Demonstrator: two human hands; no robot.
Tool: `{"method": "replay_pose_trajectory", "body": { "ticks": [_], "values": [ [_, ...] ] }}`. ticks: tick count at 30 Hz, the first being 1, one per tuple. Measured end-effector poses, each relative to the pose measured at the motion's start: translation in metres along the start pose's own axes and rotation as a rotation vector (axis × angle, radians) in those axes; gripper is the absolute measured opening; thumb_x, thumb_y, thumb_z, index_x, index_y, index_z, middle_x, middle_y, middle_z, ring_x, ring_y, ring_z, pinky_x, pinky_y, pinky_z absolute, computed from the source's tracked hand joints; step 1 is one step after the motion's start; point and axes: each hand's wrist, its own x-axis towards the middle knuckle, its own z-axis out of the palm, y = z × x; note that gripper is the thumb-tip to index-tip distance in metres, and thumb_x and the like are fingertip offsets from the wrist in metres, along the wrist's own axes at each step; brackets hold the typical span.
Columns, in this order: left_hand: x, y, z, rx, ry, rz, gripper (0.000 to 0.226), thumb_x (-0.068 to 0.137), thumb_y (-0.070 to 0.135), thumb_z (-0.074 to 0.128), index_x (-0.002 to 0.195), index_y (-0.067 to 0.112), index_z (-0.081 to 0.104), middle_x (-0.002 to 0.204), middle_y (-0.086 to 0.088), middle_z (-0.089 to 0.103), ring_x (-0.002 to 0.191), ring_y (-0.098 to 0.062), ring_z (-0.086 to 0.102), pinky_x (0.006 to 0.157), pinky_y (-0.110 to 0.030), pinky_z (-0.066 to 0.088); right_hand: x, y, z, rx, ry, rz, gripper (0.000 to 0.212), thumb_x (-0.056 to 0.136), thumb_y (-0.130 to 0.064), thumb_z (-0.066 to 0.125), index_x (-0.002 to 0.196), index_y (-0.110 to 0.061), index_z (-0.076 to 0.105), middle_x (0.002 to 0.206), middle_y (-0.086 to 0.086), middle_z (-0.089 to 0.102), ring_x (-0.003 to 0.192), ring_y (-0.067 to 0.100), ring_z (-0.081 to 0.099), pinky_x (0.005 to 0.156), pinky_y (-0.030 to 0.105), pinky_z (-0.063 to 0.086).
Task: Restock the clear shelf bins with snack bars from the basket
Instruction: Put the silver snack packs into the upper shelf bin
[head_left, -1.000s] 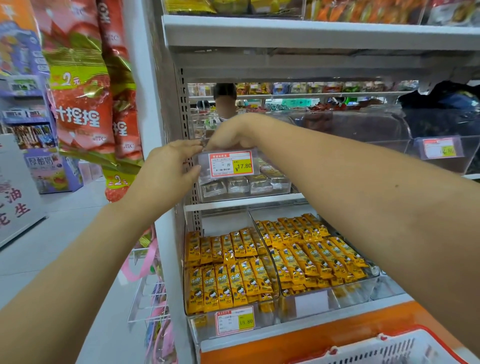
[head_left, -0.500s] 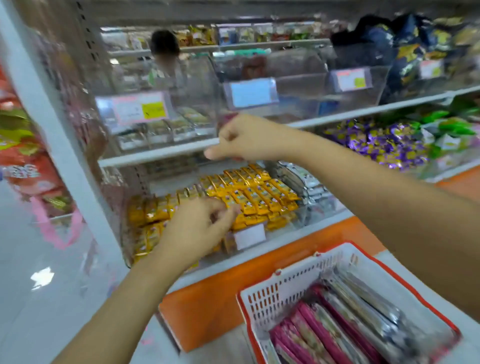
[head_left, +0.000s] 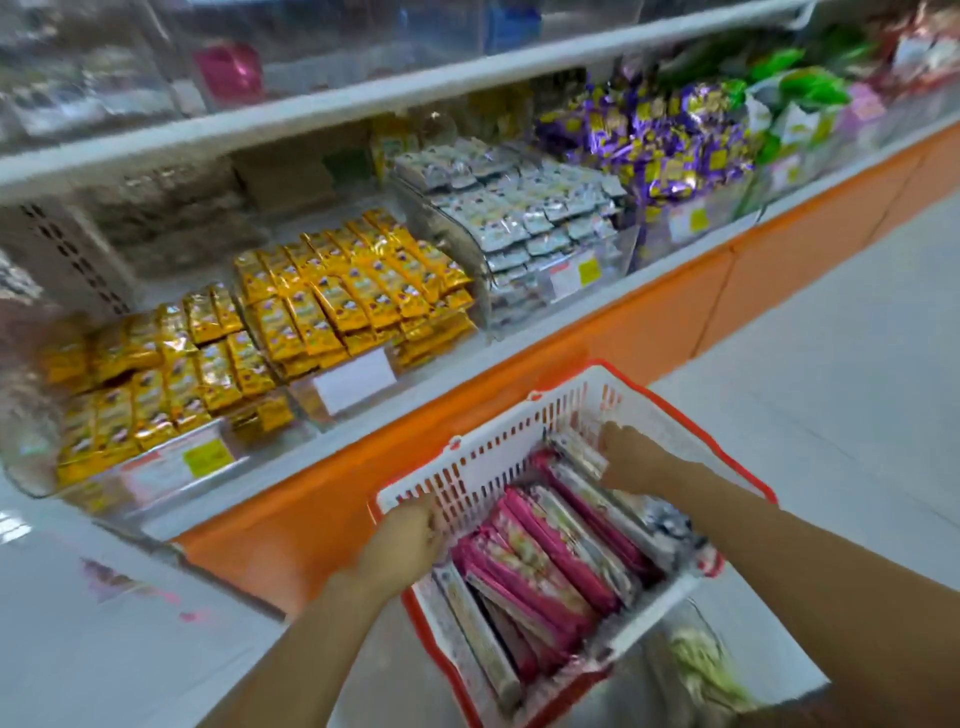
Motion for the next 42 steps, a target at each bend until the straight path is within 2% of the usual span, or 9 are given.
{"method": "replay_pose_trajectory", "body": {
  "ticks": [3, 6, 11, 15, 20, 27, 30, 38, 42],
  "values": [
    [0.003, -0.014, 0.027, 0.092, -0.083, -0.032, 0.018, 0.089, 0.007, 0.05, 0.106, 0.011, 0.057, 0.117, -0.008, 0.06, 0.109, -0.021, 0.055, 0.071, -0.016, 0.039, 0.017, 0.029, 0.047, 0.016, -0.034, 0.168, 0.076, 0.086, -0.023, 0.069, 0.144, -0.005, 0.023, 0.134, 0.016, 0.046, 0.107, 0.024, 0.057, 0.078, 0.027, 0.048],
    [0.004, -0.026, 0.043, 0.162, -0.075, -0.033, 0.023, 0.091, 0.015, 0.05, 0.111, 0.019, 0.059, 0.115, 0.002, 0.061, 0.113, -0.014, 0.05, 0.092, -0.02, 0.037, 0.027, 0.038, 0.076, -0.038, -0.026, 0.265, 0.085, 0.085, -0.041, 0.068, 0.143, -0.001, 0.021, 0.143, 0.018, 0.031, 0.131, 0.033, 0.037, 0.101, 0.036, 0.041],
    [0.011, -0.036, 0.06, 0.189, 0.076, 0.015, 0.023, 0.085, 0.035, 0.056, 0.067, 0.021, 0.054, 0.059, 0.01, 0.05, 0.067, -0.013, 0.052, 0.101, -0.026, 0.025, 0.045, 0.039, 0.115, -0.075, -0.026, 0.338, 0.077, 0.086, -0.038, 0.067, 0.139, 0.0, 0.026, 0.14, 0.018, 0.035, 0.126, 0.03, 0.043, 0.094, 0.034, 0.047],
    [0.012, -0.036, 0.063, 0.212, 0.133, 0.036, 0.037, 0.086, 0.038, 0.053, 0.053, 0.023, 0.042, 0.045, 0.01, 0.035, 0.05, -0.01, 0.047, 0.102, -0.024, 0.018, 0.049, 0.026, 0.131, -0.309, -0.013, 0.333, 0.06, 0.092, -0.022, 0.045, 0.14, 0.007, 0.024, 0.136, 0.023, 0.036, 0.123, 0.033, 0.041, 0.098, 0.035, 0.043],
    [0.014, -0.032, 0.067, 0.347, 0.037, -0.034, 0.032, 0.092, 0.039, 0.048, 0.074, 0.018, 0.065, 0.07, 0.0, 0.066, 0.075, -0.015, 0.061, 0.11, -0.032, 0.022, 0.054, 0.019, 0.144, -0.298, -0.015, 0.401, 0.074, 0.091, -0.032, 0.047, 0.146, 0.007, 0.017, 0.145, 0.029, 0.027, 0.128, 0.039, 0.039, 0.087, 0.034, 0.049],
    [0.016, -0.024, 0.06, 0.47, -0.087, -0.079, 0.027, 0.094, 0.026, 0.039, 0.087, 0.019, 0.064, 0.089, -0.001, 0.069, 0.089, -0.016, 0.059, 0.108, -0.028, 0.02, 0.032, 0.015, 0.155, -0.183, 0.009, 0.52, 0.069, 0.093, -0.025, 0.047, 0.148, -0.003, 0.011, 0.15, 0.023, 0.02, 0.134, 0.039, 0.03, 0.105, 0.048, 0.038],
    [0.012, -0.019, 0.056, 0.478, -0.163, -0.08, 0.02, 0.091, 0.019, 0.04, 0.075, 0.02, 0.052, 0.077, 0.0, 0.062, 0.075, -0.017, 0.049, 0.104, -0.025, 0.02, 0.032, 0.021, 0.145, -0.124, 0.022, 0.504, 0.068, 0.09, -0.024, 0.051, 0.147, -0.005, 0.017, 0.152, 0.02, 0.016, 0.135, 0.038, 0.028, 0.105, 0.045, 0.039],
    [0.008, -0.01, 0.046, 0.213, -0.269, -0.16, 0.036, 0.087, 0.012, 0.043, 0.053, 0.018, 0.034, 0.053, 0.005, 0.035, 0.051, -0.007, 0.028, 0.087, -0.02, 0.033, 0.035, 0.021, 0.127, 0.047, -0.027, 0.415, 0.064, 0.088, -0.019, 0.051, 0.139, 0.004, 0.02, 0.127, 0.019, 0.051, 0.11, 0.026, 0.055, 0.082, 0.03, 0.052],
    [0.022, 0.01, 0.039, -0.423, -0.319, -0.454, 0.017, 0.087, 0.013, 0.058, 0.071, 0.01, 0.057, 0.069, -0.003, 0.05, 0.062, -0.017, 0.054, 0.065, -0.027, 0.049, 0.031, 0.007, 0.104, 0.255, -0.28, 0.389, 0.088, 0.089, -0.037, 0.056, 0.147, 0.008, 0.008, 0.114, 0.015, 0.056, 0.098, 0.024, 0.056, 0.049, 0.02, 0.034]
  ]
}}
